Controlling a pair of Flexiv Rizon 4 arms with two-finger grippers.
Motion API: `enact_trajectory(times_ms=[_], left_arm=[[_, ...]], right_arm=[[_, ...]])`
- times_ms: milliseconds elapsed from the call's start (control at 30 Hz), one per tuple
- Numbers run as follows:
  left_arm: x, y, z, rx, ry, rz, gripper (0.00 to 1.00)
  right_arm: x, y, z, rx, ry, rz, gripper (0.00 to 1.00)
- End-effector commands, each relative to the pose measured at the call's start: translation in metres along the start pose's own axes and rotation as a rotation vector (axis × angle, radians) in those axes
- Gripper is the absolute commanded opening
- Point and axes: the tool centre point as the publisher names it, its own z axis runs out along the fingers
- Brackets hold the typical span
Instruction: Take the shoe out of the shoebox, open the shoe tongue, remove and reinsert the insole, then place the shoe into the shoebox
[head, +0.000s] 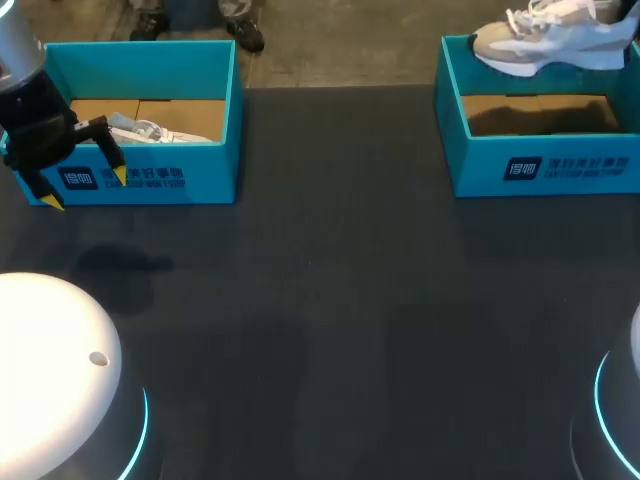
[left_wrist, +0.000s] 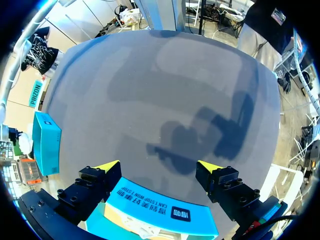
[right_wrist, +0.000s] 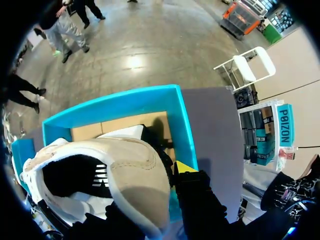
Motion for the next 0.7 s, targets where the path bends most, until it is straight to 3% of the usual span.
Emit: enact_trajectory(times_ms=[33,233,700], left_arm=[[0.0,-0.001,0.0,-0.002,0.001,0.001,1.0],[0.0,-0.001,0.0,-0.002,0.001,0.001,1.0],[0.0,-0.001,0.0,-0.002,0.001,0.001,1.0]], right_arm=[[-0.001,-0.023,-0.039,-0.072,-0.001,0.003,0.0],[0.005,-0.031,-0.059,-0.09,0.029,-0.028,0.0],[0.005,-0.031,-0.059,-0.09,0.029,-0.028,0.0]])
